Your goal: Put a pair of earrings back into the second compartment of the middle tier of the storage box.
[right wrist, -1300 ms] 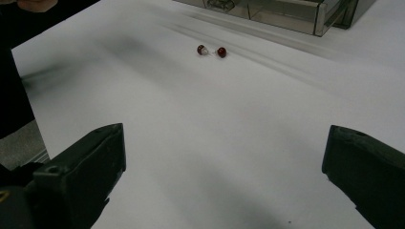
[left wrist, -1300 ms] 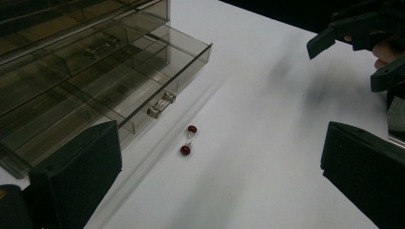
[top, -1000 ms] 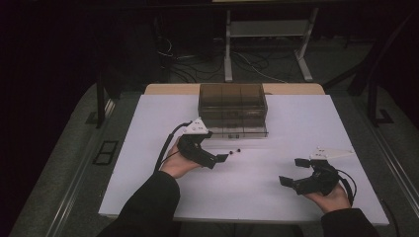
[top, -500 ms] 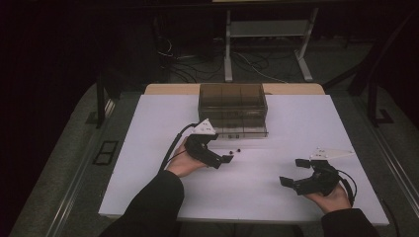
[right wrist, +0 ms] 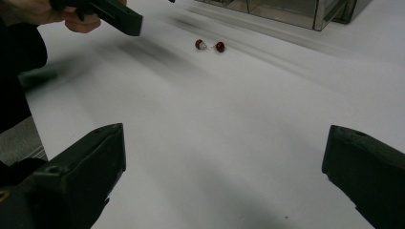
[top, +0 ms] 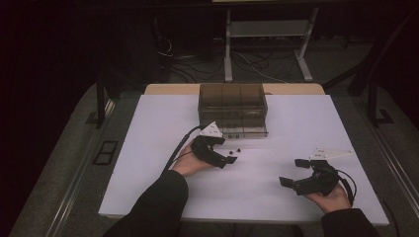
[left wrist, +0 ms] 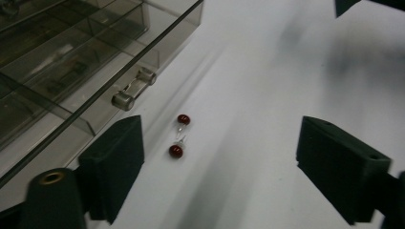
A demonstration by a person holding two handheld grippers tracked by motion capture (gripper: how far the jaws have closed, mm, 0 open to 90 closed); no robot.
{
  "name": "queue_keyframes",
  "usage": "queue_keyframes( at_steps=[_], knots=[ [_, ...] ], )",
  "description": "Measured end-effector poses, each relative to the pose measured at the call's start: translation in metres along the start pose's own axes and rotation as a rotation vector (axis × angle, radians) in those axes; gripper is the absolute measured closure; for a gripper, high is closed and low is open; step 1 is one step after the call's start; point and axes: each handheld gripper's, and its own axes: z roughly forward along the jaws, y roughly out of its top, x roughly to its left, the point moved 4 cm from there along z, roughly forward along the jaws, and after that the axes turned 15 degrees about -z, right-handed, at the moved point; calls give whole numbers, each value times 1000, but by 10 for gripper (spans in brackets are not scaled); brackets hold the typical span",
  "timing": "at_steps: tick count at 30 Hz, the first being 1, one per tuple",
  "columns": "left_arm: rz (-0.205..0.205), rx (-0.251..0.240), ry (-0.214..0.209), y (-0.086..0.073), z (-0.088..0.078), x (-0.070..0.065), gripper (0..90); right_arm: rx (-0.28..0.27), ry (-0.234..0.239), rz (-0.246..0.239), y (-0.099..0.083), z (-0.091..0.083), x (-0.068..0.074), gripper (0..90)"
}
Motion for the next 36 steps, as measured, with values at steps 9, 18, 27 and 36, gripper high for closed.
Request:
queue_keyframes(
  at_steps=[9, 18, 27, 36],
  knots=[
    [23, 20, 17, -5, 14, 10, 299, 5, 2, -2, -1, 0, 0, 5],
    [18, 25, 36, -8, 30, 19, 424, 13, 11, -7, -2, 1, 1, 5],
    [28, 43, 63, -12, 41, 26, 557, 15, 15, -11, -2, 1, 1, 5],
    [77, 45, 74, -12, 45, 28, 694, 19, 16, -15, -3, 1, 1, 5]
  ],
)
